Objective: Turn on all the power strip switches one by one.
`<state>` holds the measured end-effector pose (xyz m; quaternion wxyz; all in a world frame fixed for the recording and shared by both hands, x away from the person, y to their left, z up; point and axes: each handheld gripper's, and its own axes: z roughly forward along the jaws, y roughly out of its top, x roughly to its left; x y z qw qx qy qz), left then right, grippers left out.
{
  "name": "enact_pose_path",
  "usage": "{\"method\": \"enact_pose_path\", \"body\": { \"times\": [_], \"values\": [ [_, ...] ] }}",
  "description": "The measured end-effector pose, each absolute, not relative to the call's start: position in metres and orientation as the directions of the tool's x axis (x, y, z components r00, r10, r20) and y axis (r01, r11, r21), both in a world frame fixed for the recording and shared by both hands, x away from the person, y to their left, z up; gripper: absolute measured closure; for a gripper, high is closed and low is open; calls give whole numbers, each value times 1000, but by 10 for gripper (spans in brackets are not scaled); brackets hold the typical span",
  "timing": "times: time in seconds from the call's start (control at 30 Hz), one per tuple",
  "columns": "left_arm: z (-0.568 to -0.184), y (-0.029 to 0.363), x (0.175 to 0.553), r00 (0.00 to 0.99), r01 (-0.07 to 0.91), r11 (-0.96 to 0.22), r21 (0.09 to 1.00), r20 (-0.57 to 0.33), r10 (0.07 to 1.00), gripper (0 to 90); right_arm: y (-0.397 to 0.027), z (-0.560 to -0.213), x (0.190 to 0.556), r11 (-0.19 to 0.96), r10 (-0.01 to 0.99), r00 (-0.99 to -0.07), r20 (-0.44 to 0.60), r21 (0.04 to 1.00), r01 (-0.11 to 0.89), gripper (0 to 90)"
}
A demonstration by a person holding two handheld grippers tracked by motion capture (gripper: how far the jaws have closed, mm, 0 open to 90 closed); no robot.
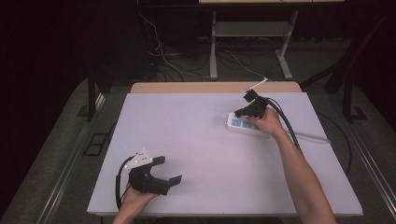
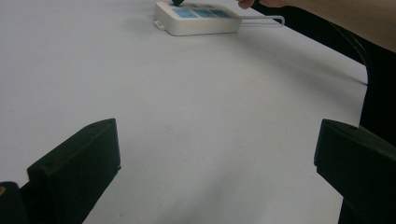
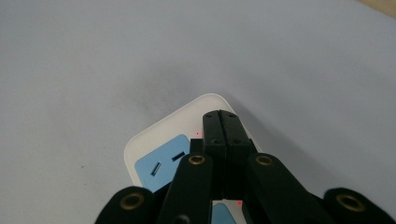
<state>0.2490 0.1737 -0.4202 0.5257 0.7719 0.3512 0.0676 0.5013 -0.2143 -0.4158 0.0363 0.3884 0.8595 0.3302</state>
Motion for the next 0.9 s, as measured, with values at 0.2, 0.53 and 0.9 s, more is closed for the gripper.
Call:
{"method": "enact_pose_path", "body": {
  "times": [0.2,0.53,0.9],
  "values": [
    [-420,174,249,742,471,-196,860,-267,615,0,-221,-413,494,463,684,-703,196,628,625,900],
    [-420,172,249,745,471,-202,859,-264,612,0,-227,-390,470,472,662,-729,176,658,587,899],
    [-420,170,249,747,470,-202,860,-265,610,0,-246,-373,424,396,675,-707,209,706,587,456]
  ]
}}
